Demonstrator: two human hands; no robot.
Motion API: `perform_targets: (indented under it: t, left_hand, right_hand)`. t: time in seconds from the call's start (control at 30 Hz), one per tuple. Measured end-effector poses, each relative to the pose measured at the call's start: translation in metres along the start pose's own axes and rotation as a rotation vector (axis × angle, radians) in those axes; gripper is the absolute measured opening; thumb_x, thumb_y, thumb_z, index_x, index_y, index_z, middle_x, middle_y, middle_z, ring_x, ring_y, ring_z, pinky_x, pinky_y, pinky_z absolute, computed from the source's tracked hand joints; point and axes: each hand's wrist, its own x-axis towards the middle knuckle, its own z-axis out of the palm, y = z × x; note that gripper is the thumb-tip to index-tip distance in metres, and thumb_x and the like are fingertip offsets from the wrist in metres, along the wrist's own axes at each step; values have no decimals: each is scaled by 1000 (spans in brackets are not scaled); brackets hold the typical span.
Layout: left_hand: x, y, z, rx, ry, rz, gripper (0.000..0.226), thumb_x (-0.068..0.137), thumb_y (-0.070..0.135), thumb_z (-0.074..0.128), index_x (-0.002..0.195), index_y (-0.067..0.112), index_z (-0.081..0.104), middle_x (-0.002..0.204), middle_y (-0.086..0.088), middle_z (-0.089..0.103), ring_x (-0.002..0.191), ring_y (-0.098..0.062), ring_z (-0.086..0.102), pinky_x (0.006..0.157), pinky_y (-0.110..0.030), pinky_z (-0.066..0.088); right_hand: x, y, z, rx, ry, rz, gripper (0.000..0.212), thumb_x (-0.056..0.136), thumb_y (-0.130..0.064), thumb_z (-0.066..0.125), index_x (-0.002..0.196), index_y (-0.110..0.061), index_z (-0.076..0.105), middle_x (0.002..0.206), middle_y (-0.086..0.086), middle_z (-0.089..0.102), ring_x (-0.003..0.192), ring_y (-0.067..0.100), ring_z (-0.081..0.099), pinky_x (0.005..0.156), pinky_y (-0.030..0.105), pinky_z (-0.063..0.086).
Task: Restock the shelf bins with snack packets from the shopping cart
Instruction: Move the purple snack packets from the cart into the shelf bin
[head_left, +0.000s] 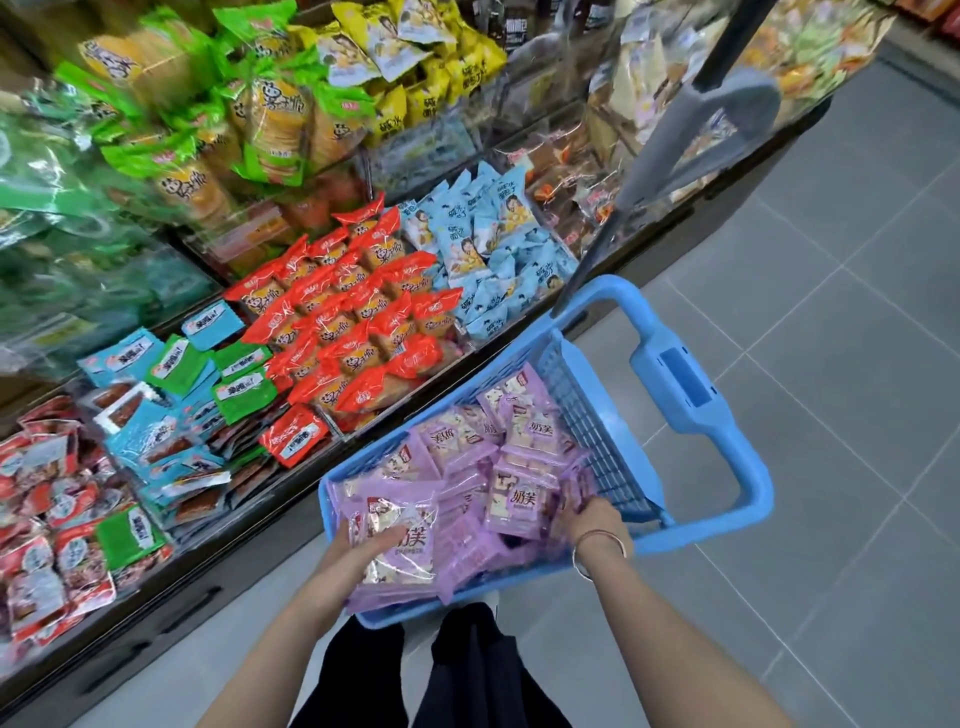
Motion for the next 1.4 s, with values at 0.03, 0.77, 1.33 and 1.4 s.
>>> perform_targets:
  t: [0.03,0.77,1.33,1.4]
  left_hand:
    - [-2,0,0,-22,-5,3,113,53,56,88,146,25,31,141,-5,52,126,-29,52,110,-54,34]
    - [-154,-29,-215,-244,155,194,118,40,64,84,143,27,41,148,8,41,133,-13,39,113,-41,26]
    - [-237,-17,-397,-587,510,360,116,55,56,82,151,28,24,158,4,23,145,-17,20,111,-48,24]
    - [-229,4,-405,-560,527,363,116,52,59,81,150,27,28,159,6,18,145,-17,19,112,-50,21]
  right_hand:
    - [1,1,-2,65,-15,-7,50,94,-49,39,114,-7,60,113,20,64,104,37,60,88,38,46]
    - [-227,-87,80,1346,-657,-133,31,97,-12,30,78,-8,53,60,5,62,53,16,58,54,27,45]
    - [-369,-305,215,1178,-1060,-205,37,80,-31,63,113,-14,60,113,15,67,110,33,57,72,41,58]
    - [-369,-333,215,1119,-1076,-245,41,74,-25,68,111,-11,58,118,14,62,114,35,54,77,43,55]
